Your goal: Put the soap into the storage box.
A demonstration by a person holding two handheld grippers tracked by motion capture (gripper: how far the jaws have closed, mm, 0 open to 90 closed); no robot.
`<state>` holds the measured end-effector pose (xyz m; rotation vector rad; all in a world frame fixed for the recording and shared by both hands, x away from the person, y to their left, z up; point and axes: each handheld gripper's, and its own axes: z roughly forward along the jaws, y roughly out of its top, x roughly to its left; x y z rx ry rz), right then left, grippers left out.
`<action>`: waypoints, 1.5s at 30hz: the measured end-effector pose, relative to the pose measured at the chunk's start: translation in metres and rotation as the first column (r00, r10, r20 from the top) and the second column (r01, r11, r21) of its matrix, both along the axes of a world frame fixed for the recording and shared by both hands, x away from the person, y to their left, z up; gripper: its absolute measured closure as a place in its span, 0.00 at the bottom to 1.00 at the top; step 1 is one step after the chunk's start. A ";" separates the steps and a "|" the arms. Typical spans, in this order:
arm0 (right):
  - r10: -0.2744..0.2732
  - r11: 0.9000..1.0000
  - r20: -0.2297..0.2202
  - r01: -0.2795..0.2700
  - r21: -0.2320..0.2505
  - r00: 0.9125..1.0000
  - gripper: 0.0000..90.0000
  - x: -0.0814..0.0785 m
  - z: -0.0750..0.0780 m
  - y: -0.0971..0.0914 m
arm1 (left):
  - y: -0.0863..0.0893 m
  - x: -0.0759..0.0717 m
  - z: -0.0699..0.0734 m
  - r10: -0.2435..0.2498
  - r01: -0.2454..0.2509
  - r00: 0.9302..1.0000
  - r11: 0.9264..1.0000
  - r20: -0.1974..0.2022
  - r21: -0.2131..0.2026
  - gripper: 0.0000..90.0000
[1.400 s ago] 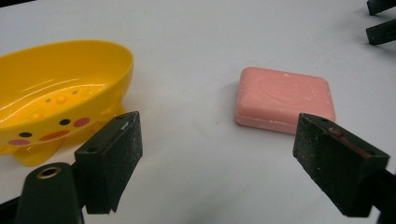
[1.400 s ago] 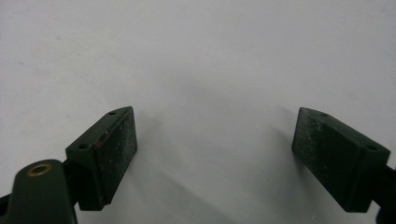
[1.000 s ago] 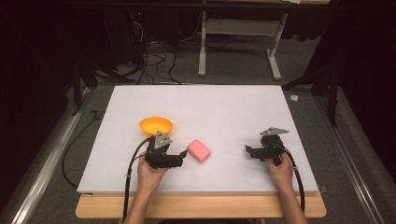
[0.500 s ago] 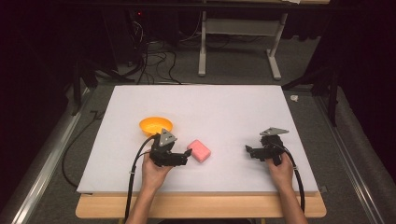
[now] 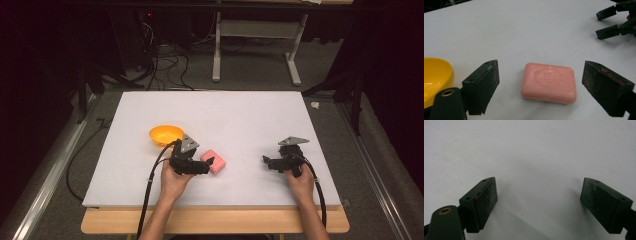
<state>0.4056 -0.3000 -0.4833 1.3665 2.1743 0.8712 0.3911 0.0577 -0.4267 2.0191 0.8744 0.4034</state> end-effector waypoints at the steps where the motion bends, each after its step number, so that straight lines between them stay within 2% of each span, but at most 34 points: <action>1: 0.001 1.000 0.001 -0.001 -0.001 1.000 0.16 0.000 0.000 0.000 | -0.001 0.000 0.000 -0.002 0.002 1.000 1.000 -0.002 0.001 0.17; 21: 0.001 1.000 0.000 -0.001 0.000 1.000 0.16 0.000 0.000 0.000 | -0.022 0.014 -0.019 0.007 -0.006 0.999 1.000 -0.039 0.026 0.13; 24: 0.001 1.000 0.001 -0.001 -0.001 1.000 0.16 0.000 0.000 0.000 | -0.026 0.015 -0.023 0.006 -0.004 0.999 0.999 -0.041 0.048 0.11; 34: 0.001 1.000 0.001 -0.001 -0.001 1.000 0.16 0.000 0.000 0.000 | -0.034 0.019 -0.032 -0.002 0.006 0.998 0.998 -0.069 0.066 0.08; 39: 0.001 1.000 0.001 -0.001 -0.001 1.000 0.16 0.000 0.000 0.000 | -0.039 0.019 -0.037 -0.002 0.009 0.998 0.996 -0.067 0.090 0.06; 45: 0.001 1.000 0.000 -0.001 0.000 1.000 0.16 0.000 0.000 0.000 | -0.042 0.022 -0.042 -0.005 0.013 0.997 0.995 -0.081 0.100 0.05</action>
